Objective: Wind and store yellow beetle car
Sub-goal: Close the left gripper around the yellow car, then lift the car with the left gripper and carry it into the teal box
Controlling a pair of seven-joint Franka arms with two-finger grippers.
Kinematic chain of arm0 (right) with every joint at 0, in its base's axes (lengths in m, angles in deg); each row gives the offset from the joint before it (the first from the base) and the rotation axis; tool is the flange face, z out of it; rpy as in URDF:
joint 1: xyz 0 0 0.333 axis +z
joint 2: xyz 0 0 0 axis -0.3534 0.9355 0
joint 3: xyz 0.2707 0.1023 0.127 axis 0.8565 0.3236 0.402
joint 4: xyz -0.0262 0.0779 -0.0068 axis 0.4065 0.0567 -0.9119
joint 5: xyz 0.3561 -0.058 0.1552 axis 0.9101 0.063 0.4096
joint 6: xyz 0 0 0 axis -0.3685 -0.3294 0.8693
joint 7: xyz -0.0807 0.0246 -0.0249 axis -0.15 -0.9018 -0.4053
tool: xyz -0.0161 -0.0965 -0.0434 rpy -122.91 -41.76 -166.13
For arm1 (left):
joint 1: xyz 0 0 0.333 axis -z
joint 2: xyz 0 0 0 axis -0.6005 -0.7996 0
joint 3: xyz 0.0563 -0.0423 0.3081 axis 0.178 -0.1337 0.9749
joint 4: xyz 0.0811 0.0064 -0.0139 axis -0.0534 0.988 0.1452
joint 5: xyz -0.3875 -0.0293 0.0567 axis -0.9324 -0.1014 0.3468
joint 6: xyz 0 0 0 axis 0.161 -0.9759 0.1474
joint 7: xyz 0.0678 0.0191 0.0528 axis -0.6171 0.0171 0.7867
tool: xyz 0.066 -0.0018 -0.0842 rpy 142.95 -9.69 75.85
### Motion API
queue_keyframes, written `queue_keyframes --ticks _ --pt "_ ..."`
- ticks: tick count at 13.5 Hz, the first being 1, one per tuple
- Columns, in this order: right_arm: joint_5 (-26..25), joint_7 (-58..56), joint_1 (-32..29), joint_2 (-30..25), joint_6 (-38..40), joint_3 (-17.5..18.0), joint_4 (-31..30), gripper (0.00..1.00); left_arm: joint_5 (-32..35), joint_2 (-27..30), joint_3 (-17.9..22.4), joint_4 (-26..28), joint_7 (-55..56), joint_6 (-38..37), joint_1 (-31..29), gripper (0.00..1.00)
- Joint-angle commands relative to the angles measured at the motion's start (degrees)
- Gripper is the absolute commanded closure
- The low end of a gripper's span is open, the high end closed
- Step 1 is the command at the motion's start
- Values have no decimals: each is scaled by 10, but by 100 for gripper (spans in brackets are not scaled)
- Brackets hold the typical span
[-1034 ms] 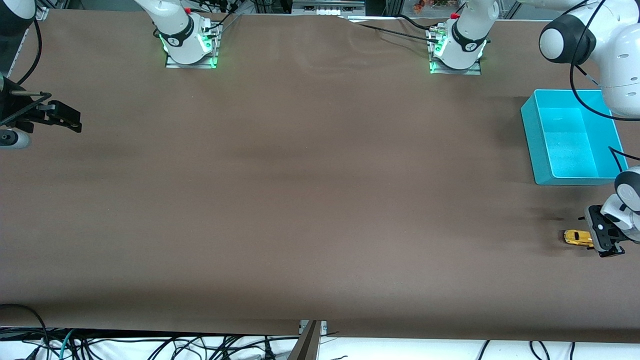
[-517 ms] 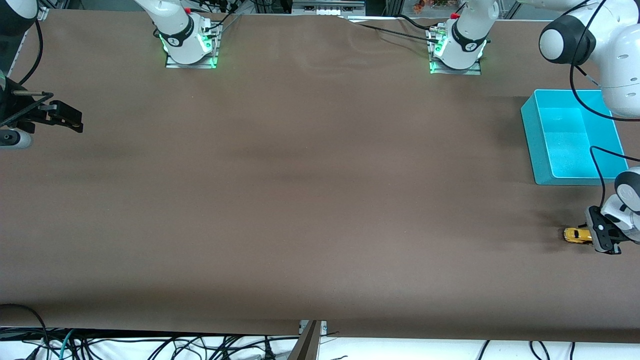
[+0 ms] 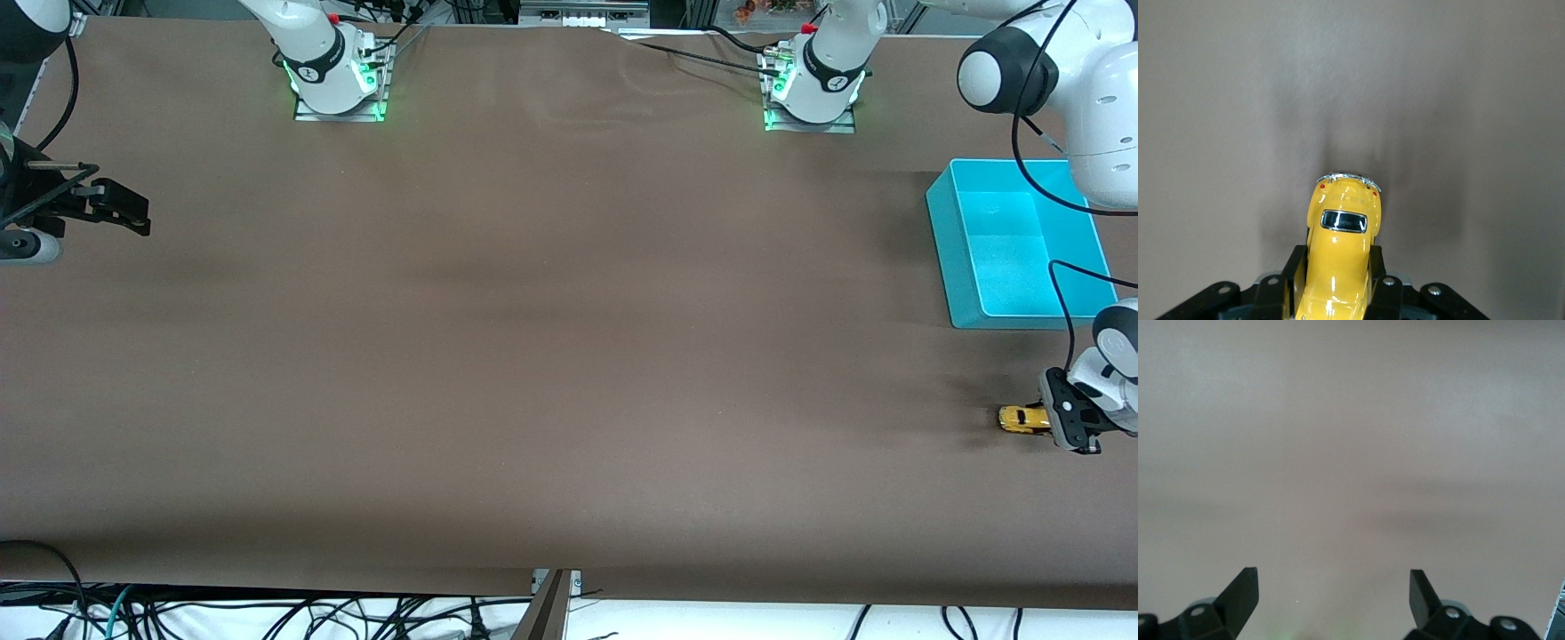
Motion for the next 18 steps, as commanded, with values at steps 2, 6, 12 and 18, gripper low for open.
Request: queue_keyframes --ticks 2,6,12,18 --pt "2 6 3 -7 2 -1 -4 0 -3 10 -1 -67 8 -98 6 100" --pt "2 6 3 -7 1 -1 -4 0 2 57 3 -97 43 -213 16 100" --pt "3 7 3 -7 1 -1 -4 0 62 231 4 10 39 -362 6 100" --pt "3 6 3 -7 1 -2 -4 0 85 488 4 455 17 -128 -40 100"
